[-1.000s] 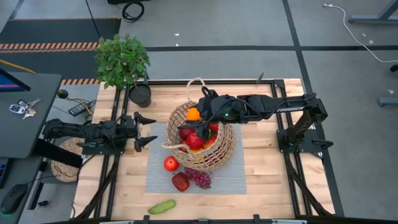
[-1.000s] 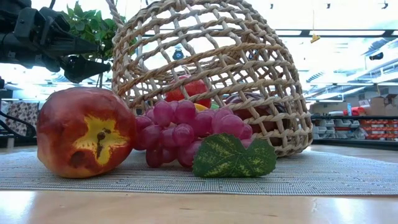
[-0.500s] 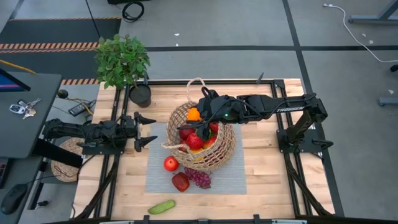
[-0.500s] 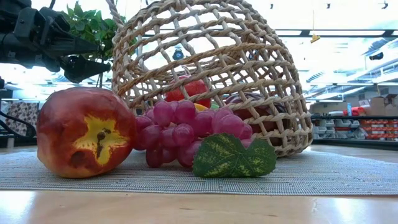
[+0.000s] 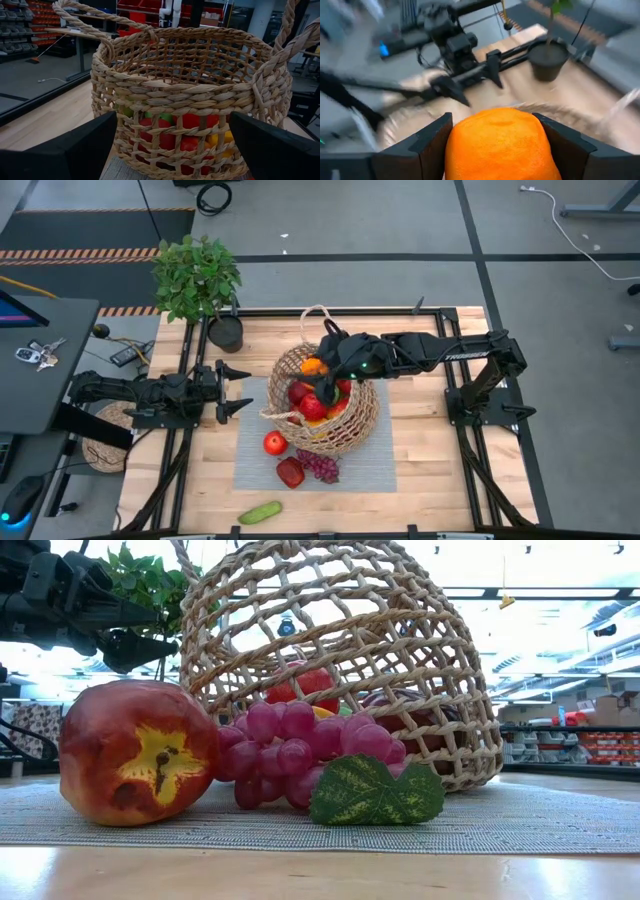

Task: Build produce basket
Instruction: Put the orange into the basket

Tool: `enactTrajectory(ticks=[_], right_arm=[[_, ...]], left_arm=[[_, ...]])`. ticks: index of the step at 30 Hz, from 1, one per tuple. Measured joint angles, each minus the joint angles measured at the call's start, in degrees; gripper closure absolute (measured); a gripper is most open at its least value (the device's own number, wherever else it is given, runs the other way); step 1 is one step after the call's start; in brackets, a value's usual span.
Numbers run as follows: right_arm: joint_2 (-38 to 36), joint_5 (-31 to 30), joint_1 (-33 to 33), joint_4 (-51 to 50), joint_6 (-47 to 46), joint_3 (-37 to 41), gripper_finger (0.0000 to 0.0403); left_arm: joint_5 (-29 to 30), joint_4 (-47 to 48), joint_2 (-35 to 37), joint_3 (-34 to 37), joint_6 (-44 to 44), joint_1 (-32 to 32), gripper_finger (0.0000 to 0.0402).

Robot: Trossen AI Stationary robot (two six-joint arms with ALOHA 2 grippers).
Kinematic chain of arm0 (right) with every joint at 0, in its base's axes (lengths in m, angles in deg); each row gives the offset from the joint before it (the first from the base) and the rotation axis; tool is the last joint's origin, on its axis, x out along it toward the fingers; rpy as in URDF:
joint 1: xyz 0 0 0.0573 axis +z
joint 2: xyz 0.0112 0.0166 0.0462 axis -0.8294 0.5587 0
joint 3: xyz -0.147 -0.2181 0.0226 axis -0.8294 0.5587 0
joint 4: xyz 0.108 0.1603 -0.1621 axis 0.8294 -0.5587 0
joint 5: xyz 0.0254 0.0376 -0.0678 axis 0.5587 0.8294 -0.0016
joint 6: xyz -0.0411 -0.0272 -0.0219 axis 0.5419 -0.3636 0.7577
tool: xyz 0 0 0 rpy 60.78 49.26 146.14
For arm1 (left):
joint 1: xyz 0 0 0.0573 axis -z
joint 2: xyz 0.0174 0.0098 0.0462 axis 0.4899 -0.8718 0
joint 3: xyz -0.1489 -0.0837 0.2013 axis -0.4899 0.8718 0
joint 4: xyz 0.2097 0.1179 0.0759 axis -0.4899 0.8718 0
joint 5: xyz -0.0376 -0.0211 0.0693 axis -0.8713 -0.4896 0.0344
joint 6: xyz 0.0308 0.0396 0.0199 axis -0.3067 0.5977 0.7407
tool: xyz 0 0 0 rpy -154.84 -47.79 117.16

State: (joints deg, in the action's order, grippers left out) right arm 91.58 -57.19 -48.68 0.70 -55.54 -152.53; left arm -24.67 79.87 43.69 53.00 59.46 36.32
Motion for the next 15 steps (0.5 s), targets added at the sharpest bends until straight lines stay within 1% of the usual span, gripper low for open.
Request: enactTrajectory(ticks=[1, 3, 8, 12, 13, 14, 15], right_arm=[[0.0, 0.4, 0.0, 0.5, -4.5, 0.0, 0.0133], [0.0, 1.3, 0.0, 2.4, -9.5, 0.0, 0.0133], [0.0, 4.5, 0.0, 6.4, -10.3, 0.0, 0.0133], [0.0, 6.9, 0.0, 7.3, -12.0, 0.0, 0.0133], [0.0, 8.5, 0.0, 7.0, -12.6, 0.0, 0.0133], [0.0, 11.7, -0.4, 6.8, -12.4, 0.0, 0.0133], [0.0, 16.7, -0.8, 6.9, -11.4, 0.0, 0.0133]], left_arm=[[0.0, 0.0, 0.0, 0.0, 0.0, 0.0, 0.0010], [0.0, 0.0, 0.0, 0.0, 0.0, 0.0, 0.0010], [0.0, 0.0, 0.0, 0.0, 0.0, 0.0, 0.0010], [0.0, 0.0, 0.0, 0.0, 0.0, 0.0, 0.0010], [0.0, 0.0, 0.0, 0.0, 0.0, 0.0, 0.0010], [0.0, 0.0, 0.0, 0.0, 0.0, 0.0, 0.0010], [0.0, 0.0, 0.0, 0.0, 0.0, 0.0, 0.0010]])
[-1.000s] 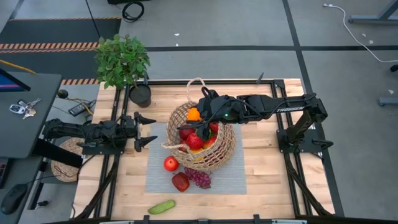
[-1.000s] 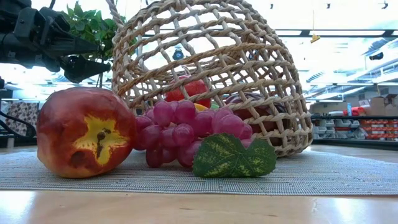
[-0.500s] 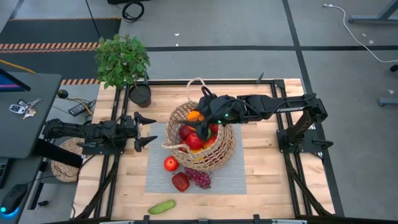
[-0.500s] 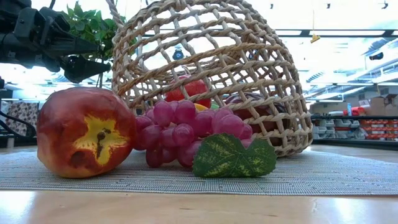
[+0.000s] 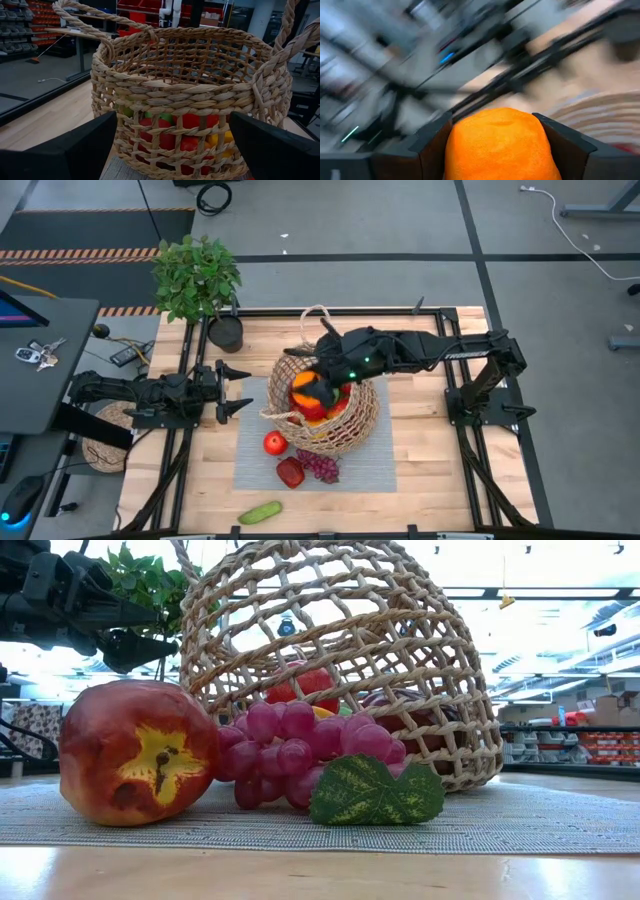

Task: Build produce basket
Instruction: Put the orange into the basket

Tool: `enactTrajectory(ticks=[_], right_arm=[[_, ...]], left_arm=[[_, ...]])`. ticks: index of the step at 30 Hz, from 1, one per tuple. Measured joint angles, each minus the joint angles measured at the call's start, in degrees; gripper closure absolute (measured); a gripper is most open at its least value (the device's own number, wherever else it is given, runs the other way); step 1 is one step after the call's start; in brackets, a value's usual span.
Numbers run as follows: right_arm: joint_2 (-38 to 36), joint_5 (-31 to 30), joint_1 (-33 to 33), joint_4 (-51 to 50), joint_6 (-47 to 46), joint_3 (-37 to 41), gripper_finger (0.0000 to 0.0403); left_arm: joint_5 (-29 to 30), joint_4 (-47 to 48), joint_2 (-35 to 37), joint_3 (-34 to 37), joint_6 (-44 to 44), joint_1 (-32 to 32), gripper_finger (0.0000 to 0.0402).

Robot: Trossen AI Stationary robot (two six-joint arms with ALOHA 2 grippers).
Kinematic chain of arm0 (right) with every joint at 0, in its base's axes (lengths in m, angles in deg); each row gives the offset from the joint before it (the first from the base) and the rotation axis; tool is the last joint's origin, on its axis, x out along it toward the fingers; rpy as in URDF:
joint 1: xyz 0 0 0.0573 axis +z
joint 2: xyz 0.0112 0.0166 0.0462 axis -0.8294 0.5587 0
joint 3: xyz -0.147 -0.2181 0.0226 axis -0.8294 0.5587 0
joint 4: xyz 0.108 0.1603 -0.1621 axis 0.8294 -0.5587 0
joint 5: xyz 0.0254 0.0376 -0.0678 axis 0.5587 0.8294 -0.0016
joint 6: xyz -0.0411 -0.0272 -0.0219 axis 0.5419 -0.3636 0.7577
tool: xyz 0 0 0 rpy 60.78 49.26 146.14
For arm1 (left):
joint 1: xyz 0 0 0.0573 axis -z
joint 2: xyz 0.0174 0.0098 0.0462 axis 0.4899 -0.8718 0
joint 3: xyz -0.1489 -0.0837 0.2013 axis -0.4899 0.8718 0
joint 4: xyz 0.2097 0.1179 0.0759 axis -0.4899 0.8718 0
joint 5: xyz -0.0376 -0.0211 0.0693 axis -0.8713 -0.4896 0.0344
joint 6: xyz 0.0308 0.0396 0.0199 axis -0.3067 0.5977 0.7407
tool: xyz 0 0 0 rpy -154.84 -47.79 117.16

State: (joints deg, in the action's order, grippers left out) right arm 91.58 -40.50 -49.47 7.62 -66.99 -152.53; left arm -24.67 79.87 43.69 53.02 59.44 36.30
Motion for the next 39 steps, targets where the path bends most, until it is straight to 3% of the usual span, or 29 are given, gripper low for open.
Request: enactTrajectory(ticks=[7, 9, 11, 16, 19, 22, 26, 28, 30, 39], right_arm=[[-0.4, 40.7, -3.6, -0.5, 4.1, 0.0, 0.0133], [-0.5, 47.5, -4.1, -1.1, 4.1, 0.0, 0.0133], [-0.5, 48.6, -4.1, -2.1, 4.5, 0.0, 0.0133], [-0.5, 47.2, -4.2, -2.1, 5.0, 0.0, 0.0133], [-0.2, 41.7, -4.1, -2.1, 7.1, 0.0, 0.0133], [-0.1, 28.0, -4.1, -2.2, 10.9, 0.0, 0.0133], [0.3, 4.1, -3.1, -6.0, 14.7, 0.0, 0.0133], [0.8, -2.4, -2.6, -7.5, 16.0, 0.0, 0.0133], [1.5, -4.7, -2.4, -9.6, 16.4, 0.0, 0.0133], [10.7, -2.9, -2.7, -12.0, 16.3, 0.0, 0.0133]], left_arm=[[0.0, 0.0, 0.0, 0.0, 0.0, 0.0, 0.0010], [0.0, 0.0, 0.0, 0.0, 0.0, 0.0, 0.0010], [0.0, 0.0, 0.0, 0.0, 0.0, 0.0, 0.0010], [0.0, 0.0, 0.0, 0.0, 0.0, 0.0, 0.0010], [0.0, 0.0, 0.0, 0.0, 0.0, 0.0, 0.0010], [0.0, 0.0, 0.0, 0.0, 0.0, 0.0, 0.0010], [0.0, 0.0, 0.0, 0.0, 0.0, 0.0, 0.0010], [0.0, 0.0, 0.0, 0.0, 0.0, 0.0, 0.0010], [0.0, 0.0, 0.0, 0.0, 0.0, 0.0, 0.0010], [0.0, 0.0, 0.0, 0.0, 0.0, 0.0, 0.0010]])
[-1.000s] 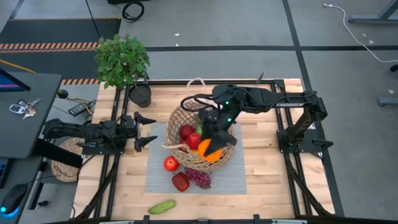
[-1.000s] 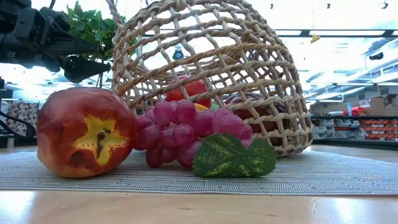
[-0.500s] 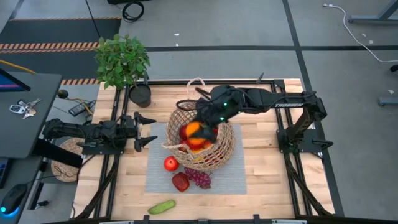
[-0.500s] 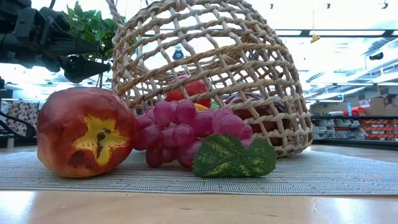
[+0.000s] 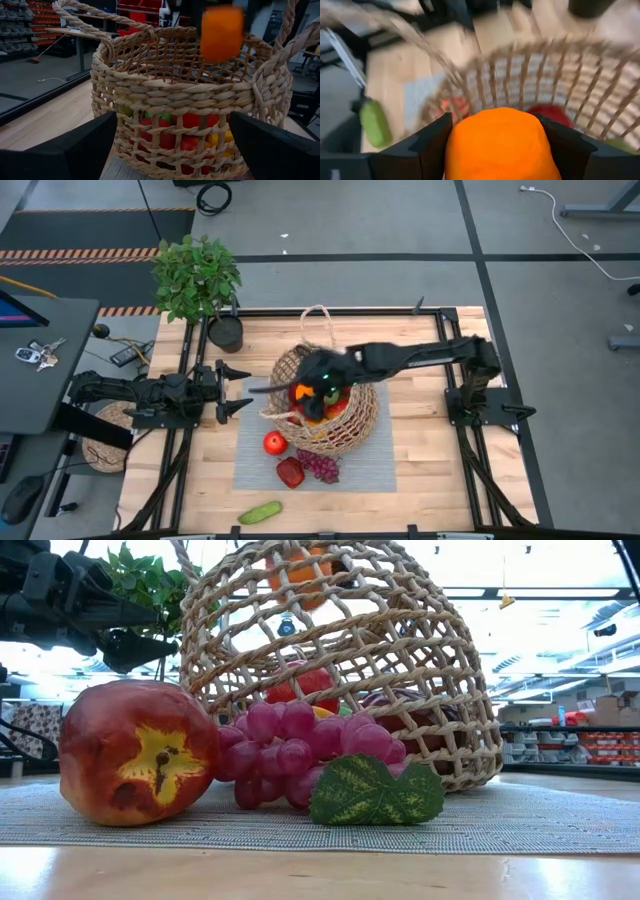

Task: Build produce basket
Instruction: Put the orange into the basket

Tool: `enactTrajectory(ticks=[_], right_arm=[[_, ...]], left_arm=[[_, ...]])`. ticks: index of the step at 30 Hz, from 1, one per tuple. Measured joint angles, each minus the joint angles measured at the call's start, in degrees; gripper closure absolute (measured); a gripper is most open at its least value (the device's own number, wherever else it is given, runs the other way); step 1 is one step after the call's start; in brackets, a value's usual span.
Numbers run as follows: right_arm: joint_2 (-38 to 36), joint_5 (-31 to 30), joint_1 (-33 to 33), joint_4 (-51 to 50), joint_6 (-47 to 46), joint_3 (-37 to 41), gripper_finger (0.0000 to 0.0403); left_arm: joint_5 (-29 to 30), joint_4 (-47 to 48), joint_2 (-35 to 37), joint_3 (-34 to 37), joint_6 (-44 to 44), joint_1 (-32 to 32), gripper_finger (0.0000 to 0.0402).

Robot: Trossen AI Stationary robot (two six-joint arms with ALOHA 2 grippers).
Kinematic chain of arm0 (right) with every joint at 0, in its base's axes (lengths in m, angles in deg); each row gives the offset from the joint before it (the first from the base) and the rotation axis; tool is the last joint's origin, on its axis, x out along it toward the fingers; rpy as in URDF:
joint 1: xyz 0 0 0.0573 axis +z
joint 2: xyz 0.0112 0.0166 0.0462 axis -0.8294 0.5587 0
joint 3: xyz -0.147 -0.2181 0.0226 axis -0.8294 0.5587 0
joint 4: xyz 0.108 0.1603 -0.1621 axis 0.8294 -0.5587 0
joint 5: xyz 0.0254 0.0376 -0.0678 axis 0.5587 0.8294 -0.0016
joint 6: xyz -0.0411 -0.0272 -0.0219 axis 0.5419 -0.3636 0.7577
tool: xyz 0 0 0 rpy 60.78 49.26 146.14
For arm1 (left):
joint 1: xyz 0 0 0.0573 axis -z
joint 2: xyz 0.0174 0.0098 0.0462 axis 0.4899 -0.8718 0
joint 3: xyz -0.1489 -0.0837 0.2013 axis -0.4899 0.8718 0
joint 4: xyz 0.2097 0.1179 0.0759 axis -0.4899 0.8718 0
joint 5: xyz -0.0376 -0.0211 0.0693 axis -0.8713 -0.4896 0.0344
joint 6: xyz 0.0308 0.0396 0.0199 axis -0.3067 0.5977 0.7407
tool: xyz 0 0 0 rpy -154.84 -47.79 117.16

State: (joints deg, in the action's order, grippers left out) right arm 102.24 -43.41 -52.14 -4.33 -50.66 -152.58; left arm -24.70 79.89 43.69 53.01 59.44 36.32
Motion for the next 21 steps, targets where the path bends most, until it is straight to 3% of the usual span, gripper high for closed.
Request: enactTrajectory(ticks=[10, 21], right_arm=[[6.3, 2.7, -3.4, 1.2, 4.4, 0.0, 0.0133], [6.2, 2.7, -4.9, 4.3, 6.5, 0.0, 0.0133]], left_arm=[[0.0, 0.1, 0.0, 0.0, 0.0, 0.0, 0.0010], [0.0, 0.1, 0.0, 0.0, 0.0, 0.0, 0.0010]])
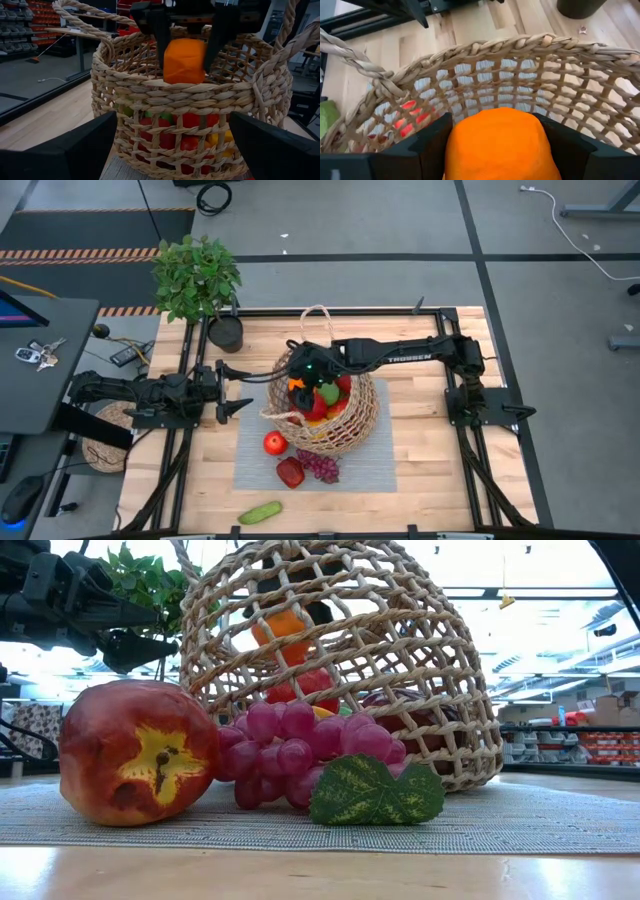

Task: Build produce basket
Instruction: Put the orange into the basket, then put the cucumber into the basket

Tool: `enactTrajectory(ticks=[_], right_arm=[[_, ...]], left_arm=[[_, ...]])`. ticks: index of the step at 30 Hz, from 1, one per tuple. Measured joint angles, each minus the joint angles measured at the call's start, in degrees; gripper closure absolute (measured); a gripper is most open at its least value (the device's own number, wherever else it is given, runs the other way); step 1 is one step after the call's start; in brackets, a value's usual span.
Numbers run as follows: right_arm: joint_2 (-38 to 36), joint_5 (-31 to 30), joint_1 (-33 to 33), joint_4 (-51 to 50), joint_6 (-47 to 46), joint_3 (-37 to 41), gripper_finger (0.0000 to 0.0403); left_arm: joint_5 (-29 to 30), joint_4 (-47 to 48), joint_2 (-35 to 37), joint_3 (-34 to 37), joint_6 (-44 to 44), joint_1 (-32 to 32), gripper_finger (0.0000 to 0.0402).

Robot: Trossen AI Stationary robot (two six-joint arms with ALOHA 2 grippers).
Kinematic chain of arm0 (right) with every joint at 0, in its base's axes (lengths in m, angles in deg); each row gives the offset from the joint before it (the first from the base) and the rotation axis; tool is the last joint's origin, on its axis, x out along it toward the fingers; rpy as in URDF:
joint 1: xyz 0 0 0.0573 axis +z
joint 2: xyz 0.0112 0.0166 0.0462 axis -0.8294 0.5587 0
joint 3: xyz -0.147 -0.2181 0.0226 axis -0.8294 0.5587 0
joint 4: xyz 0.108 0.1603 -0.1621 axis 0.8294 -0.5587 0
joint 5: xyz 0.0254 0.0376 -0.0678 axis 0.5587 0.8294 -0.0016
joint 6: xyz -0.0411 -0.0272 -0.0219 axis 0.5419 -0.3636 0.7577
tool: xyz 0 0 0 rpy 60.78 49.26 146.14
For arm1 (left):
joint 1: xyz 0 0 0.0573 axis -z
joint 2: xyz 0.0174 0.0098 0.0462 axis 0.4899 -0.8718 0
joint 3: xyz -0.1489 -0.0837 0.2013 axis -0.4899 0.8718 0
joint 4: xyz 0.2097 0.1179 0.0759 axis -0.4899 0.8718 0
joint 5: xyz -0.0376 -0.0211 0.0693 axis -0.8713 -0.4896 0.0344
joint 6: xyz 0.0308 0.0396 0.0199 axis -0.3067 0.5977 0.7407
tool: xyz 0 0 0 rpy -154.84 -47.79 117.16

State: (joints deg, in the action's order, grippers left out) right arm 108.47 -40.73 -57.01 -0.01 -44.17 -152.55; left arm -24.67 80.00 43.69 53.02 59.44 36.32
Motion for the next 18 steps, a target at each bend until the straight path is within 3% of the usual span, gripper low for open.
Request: enactTrajectory(ticks=[10, 18], right_arm=[[0.0, -1.6, 0.0, -1.0, 1.2, 0.0, 0.0130], [0.0, -3.4, 0.0, -2.0, 2.6, 0.0, 0.0073]], left_arm=[[0.0, 0.0, 0.0, 0.0, 0.0, 0.0, 0.0010], [0.0, 0.0, 0.0, 0.0, 0.0, 0.0, 0.0010]])
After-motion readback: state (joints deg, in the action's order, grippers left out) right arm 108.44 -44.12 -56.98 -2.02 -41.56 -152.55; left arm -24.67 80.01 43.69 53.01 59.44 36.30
